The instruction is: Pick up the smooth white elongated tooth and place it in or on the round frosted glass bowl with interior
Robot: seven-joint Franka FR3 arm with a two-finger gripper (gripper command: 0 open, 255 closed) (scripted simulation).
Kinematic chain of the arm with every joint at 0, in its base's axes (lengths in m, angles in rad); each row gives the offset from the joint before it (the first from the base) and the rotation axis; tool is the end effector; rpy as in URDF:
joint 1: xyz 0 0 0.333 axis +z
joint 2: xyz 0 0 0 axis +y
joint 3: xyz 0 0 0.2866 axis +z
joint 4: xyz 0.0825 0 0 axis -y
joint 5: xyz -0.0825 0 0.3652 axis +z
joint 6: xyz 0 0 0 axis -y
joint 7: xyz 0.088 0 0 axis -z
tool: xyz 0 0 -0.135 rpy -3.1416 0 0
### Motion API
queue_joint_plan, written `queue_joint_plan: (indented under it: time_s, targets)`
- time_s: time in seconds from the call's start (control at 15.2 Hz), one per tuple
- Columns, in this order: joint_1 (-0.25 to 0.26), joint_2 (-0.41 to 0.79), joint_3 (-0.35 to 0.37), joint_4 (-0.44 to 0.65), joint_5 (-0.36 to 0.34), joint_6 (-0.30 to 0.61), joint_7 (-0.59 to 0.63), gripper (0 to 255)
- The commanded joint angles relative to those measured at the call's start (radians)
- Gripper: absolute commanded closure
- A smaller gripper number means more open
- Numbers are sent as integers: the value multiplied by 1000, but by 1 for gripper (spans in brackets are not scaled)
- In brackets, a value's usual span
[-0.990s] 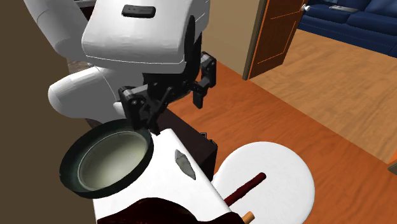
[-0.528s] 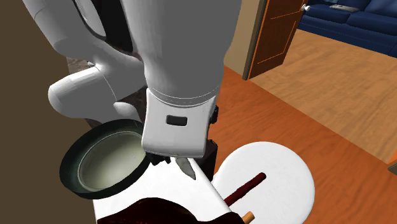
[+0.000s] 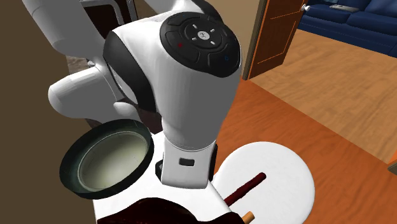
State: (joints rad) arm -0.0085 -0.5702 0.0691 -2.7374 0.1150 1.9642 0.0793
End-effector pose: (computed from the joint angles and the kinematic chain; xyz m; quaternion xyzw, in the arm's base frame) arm 0.3216 0.0264 0.3317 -0.9934 0.0439 0.1030 0.0254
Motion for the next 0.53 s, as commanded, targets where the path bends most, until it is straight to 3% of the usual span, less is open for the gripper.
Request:
queue_joint_plan:
  time_s: [0.0, 0.46]
  targets:
    - [2, 6, 2, -24, 3, 30, -1, 0]
    - [4, 20, 5, -51, 7, 71, -3, 0]
